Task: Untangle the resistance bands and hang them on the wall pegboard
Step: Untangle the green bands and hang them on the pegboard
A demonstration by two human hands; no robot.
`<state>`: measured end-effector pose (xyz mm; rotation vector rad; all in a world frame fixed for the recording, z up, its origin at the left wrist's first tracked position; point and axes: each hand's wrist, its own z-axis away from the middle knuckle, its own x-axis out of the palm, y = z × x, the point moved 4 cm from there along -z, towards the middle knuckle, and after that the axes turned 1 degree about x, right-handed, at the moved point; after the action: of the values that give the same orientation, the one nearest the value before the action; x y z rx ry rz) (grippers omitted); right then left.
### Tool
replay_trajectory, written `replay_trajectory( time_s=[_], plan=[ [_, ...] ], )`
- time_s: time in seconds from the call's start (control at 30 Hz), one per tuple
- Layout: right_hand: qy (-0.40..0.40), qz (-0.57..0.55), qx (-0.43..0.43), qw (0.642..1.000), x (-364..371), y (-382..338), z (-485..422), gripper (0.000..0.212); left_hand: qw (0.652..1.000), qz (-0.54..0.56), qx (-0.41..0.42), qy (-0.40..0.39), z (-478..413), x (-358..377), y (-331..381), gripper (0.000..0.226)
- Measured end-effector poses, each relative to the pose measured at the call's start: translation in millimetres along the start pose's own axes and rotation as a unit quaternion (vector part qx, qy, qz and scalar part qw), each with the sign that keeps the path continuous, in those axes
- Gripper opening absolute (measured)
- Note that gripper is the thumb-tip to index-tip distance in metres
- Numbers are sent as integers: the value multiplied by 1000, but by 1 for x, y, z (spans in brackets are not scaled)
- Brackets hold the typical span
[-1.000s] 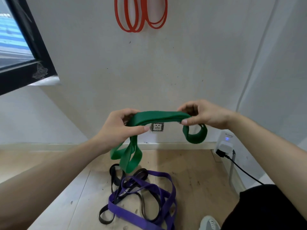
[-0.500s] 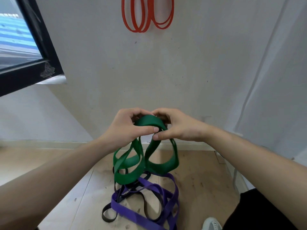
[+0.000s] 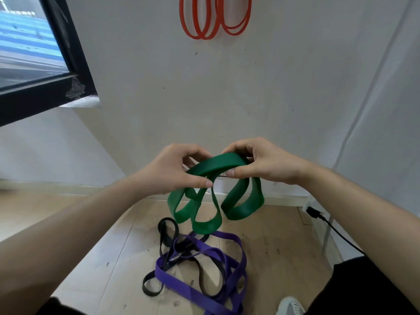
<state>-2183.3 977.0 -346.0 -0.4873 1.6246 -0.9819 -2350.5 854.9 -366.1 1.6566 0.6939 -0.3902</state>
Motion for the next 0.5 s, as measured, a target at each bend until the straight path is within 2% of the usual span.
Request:
replay_trajectory(
  time_s=[0.23, 0.37, 0.5],
  plan=[
    [2, -21, 1, 1000, 4, 2, -1, 25, 998, 55, -1, -19, 3, -5, 4, 37],
    [-25, -13, 13, 1000, 7, -1, -1, 22, 999, 0, 18, -50, 4, -13, 9, 37],
    [-22, -19, 11, 1000, 9, -1, -3, 22, 999, 24, 7, -38, 6, -13, 3, 37]
  ],
)
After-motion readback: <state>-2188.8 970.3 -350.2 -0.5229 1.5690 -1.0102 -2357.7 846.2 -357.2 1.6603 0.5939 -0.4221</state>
